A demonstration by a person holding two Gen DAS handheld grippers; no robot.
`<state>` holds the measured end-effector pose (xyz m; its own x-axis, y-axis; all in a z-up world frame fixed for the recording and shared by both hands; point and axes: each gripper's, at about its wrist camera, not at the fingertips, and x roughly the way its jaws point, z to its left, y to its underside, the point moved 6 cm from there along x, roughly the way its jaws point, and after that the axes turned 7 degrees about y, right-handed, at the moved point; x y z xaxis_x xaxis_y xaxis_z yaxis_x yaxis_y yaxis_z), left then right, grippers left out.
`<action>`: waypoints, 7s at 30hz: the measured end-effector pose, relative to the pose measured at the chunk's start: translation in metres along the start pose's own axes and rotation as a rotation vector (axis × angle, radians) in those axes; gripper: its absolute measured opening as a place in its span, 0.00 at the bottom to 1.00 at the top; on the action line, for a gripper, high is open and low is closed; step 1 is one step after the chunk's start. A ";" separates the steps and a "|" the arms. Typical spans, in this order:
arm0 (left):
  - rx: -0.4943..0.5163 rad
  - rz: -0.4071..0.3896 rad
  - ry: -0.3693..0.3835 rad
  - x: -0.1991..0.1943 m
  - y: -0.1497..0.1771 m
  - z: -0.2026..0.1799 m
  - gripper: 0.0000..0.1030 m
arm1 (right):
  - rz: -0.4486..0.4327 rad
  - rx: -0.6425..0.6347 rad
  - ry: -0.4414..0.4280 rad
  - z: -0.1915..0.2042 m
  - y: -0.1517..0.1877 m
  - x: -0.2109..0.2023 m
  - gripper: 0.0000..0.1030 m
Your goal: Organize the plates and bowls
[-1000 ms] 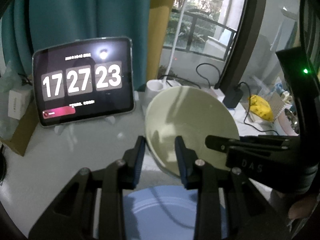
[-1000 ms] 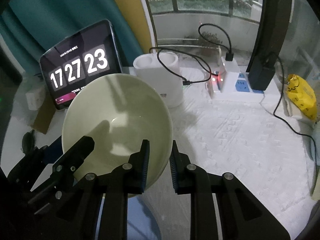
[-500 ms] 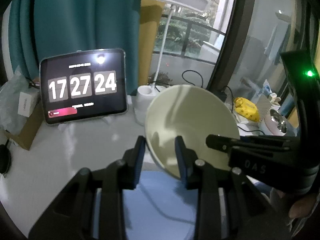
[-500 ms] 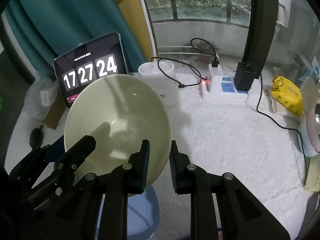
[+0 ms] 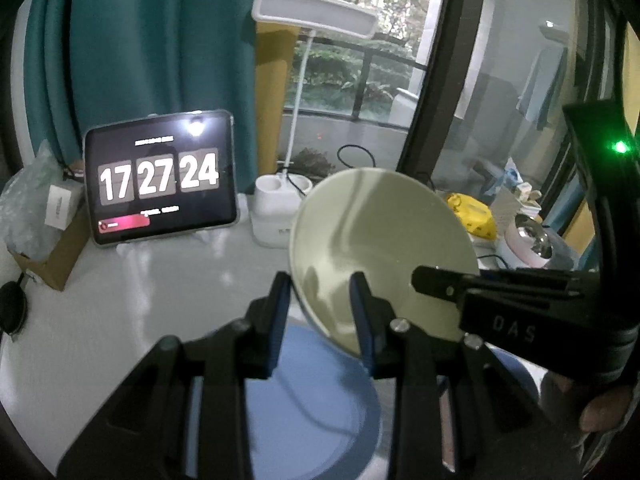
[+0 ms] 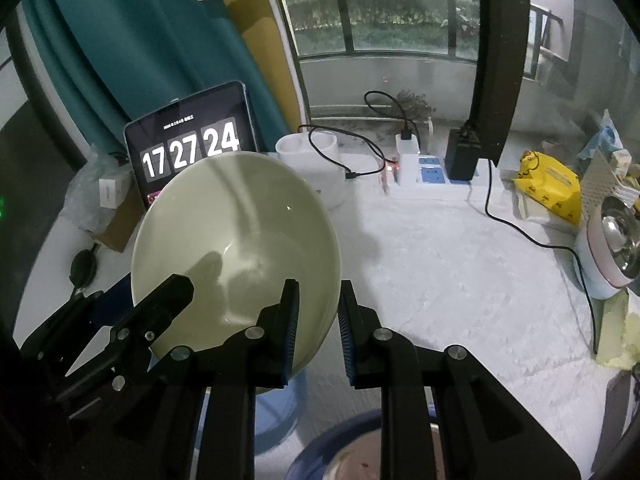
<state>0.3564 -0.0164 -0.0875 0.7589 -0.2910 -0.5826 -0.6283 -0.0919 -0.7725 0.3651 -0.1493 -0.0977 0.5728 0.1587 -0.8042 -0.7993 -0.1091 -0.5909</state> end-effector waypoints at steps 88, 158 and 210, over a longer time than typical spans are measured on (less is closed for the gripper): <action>0.126 0.234 0.095 0.007 0.133 -0.113 0.31 | 0.046 0.057 0.132 -0.098 0.156 -0.032 0.24; 0.218 0.141 0.049 0.008 0.137 -0.092 0.15 | -0.047 0.217 0.102 -0.137 0.174 -0.029 0.22; 0.140 0.006 0.079 -0.037 0.092 -0.071 0.12 | -0.198 0.204 0.099 -0.101 0.116 -0.078 0.10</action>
<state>0.2586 -0.0813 -0.1189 0.7359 -0.3658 -0.5698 -0.5984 0.0422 -0.8001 0.2462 -0.2730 -0.1104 0.7279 0.0594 -0.6832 -0.6848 0.1152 -0.7196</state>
